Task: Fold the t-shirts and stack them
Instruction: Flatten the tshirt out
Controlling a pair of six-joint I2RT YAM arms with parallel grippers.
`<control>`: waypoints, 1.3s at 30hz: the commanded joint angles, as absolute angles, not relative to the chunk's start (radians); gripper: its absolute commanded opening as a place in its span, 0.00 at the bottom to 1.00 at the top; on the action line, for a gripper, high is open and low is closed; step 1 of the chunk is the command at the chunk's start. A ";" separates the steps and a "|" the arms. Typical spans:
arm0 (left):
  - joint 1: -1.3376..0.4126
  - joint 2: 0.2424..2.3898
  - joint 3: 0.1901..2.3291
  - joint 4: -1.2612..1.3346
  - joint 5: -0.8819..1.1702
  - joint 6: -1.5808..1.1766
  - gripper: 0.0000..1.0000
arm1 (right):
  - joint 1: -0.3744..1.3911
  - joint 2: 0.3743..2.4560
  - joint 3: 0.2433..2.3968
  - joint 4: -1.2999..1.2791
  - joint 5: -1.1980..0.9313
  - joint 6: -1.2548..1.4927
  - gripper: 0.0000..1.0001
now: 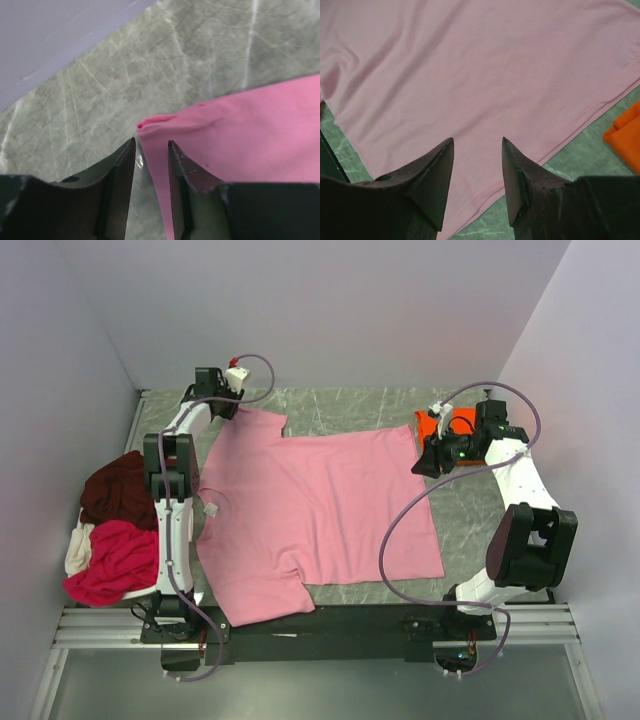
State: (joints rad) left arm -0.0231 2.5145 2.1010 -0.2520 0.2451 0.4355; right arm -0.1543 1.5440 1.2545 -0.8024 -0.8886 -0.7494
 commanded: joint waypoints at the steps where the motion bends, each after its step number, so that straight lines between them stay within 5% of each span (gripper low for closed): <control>1: -0.025 2.542 2.181 -0.219 0.232 0.462 0.40 | -0.160 1.548 1.259 -0.811 -0.908 -0.759 0.51; 6: -0.025 2.559 2.192 -0.201 0.251 0.474 0.47 | -0.160 1.551 1.259 -0.810 -0.908 -0.758 0.50; 16: -0.028 2.594 2.195 -0.273 0.337 0.540 0.45 | -0.163 1.559 1.262 -0.813 -0.905 -0.759 0.51; 20: -0.031 2.597 2.201 -0.282 0.353 0.554 0.39 | -0.169 1.552 1.264 -0.816 -0.908 -0.759 0.50; 23: -0.031 2.592 2.195 -0.288 0.359 0.558 0.21 | -0.173 1.543 1.264 -0.818 -0.914 -0.761 0.50; 29: -0.029 2.571 2.177 -0.281 0.367 0.532 0.03 | -0.179 1.529 1.259 -0.815 -0.913 -0.759 0.51; 39: 0.041 2.338 1.978 -0.071 0.489 0.275 0.00 | -0.179 1.548 1.259 -0.798 -0.900 -0.756 0.50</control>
